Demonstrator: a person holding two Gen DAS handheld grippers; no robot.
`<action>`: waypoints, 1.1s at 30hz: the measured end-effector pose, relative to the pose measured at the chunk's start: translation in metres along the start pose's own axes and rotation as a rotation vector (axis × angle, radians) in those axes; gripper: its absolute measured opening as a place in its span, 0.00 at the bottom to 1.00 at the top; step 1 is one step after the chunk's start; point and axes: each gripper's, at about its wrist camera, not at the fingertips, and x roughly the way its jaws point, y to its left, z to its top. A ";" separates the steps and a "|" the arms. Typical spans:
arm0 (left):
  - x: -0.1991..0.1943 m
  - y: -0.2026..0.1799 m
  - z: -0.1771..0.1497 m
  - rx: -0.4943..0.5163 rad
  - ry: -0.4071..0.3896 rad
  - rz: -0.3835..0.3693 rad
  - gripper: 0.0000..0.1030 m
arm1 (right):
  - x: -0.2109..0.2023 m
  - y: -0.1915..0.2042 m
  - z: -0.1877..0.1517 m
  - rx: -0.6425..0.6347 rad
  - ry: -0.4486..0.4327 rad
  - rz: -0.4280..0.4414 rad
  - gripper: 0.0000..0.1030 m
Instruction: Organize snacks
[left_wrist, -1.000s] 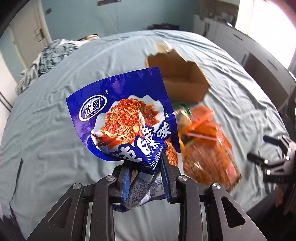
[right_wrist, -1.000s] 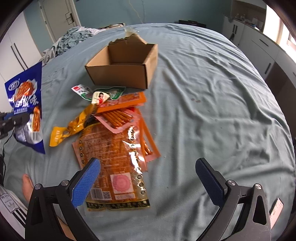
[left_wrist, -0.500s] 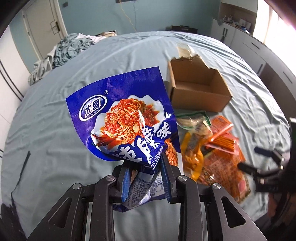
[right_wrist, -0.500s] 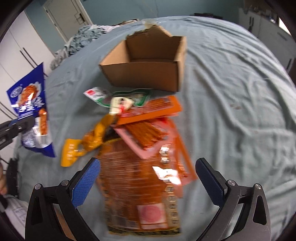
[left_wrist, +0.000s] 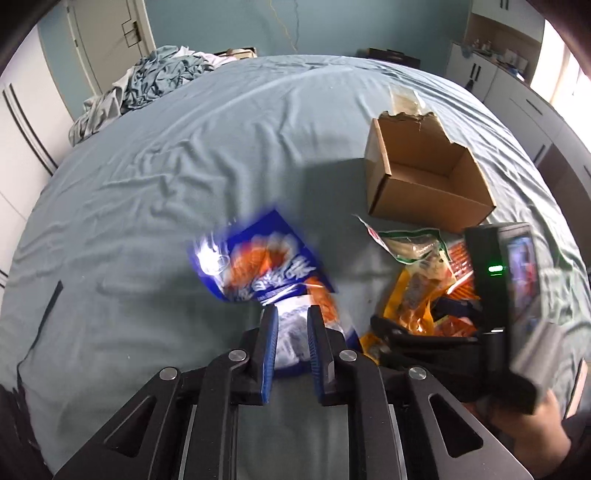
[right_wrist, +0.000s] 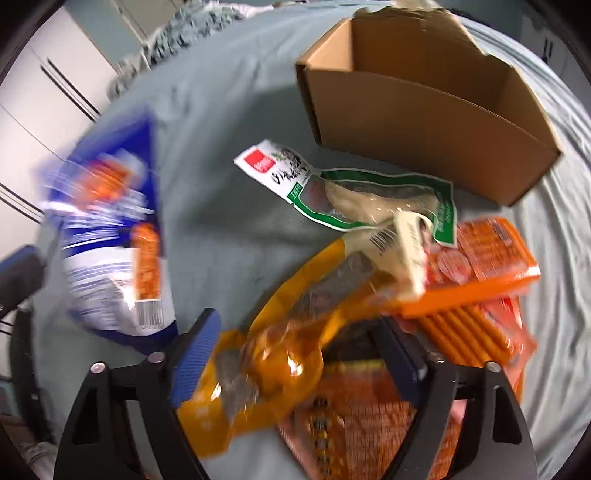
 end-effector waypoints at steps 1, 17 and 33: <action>0.000 0.000 0.000 0.004 -0.004 0.002 0.07 | 0.003 0.000 0.001 -0.003 0.007 -0.012 0.54; 0.066 0.004 0.002 -0.016 0.201 0.021 0.85 | -0.095 -0.077 -0.073 0.039 -0.092 0.242 0.14; 0.073 -0.029 0.001 0.006 0.217 -0.090 0.21 | -0.128 -0.143 -0.092 0.197 -0.231 0.311 0.14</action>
